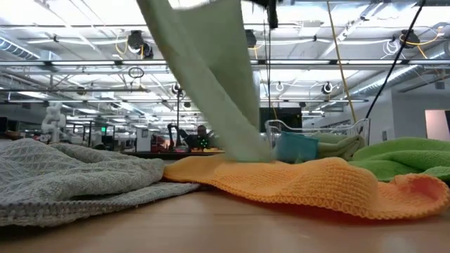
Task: Fold microfiber towels
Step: Fold the light green microfiber towel
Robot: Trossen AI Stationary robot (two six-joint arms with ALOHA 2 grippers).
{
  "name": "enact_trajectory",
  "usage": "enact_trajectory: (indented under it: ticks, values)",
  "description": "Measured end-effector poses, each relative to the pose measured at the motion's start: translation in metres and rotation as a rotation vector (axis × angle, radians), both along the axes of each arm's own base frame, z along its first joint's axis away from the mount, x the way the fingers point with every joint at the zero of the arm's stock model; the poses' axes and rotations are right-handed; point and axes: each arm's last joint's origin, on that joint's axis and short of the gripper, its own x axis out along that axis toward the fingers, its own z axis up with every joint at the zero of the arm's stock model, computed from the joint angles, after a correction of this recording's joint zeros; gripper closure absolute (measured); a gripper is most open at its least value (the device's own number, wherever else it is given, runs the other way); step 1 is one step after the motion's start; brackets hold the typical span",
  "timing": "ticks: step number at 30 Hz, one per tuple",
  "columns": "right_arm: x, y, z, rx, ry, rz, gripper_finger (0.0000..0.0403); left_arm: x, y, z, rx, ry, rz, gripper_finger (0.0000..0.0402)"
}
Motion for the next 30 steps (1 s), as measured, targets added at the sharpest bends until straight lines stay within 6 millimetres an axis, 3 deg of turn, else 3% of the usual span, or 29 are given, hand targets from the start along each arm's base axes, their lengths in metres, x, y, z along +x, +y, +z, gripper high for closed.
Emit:
enact_trajectory:
  ticks: [4,6,13,17,23,30]
  values:
    - [-0.015,0.025,0.019,0.056,-0.067,0.005,0.0403,-0.018,0.0,0.039,-0.027,-0.116,-0.076,0.0401]
    - [-0.023,0.035,0.026,0.085,-0.089,-0.009,0.0403,-0.029,0.004,0.048,0.03,-0.095,-0.073,0.0401]
    - [-0.031,0.047,0.031,0.09,-0.094,-0.148,0.0403,-0.056,0.029,0.042,0.276,0.148,0.075,0.0401]
    - [-0.013,0.036,0.01,0.01,0.032,-0.194,0.0403,-0.057,0.045,0.027,0.46,0.313,0.203,0.0401]
    - [0.016,-0.002,-0.019,-0.166,0.133,-0.291,0.0403,-0.036,0.069,0.005,0.745,0.451,0.323,0.0401]
    - [0.032,-0.046,-0.047,-0.155,0.161,-0.291,0.0403,-0.005,0.099,-0.032,0.804,0.57,0.31,0.0401]
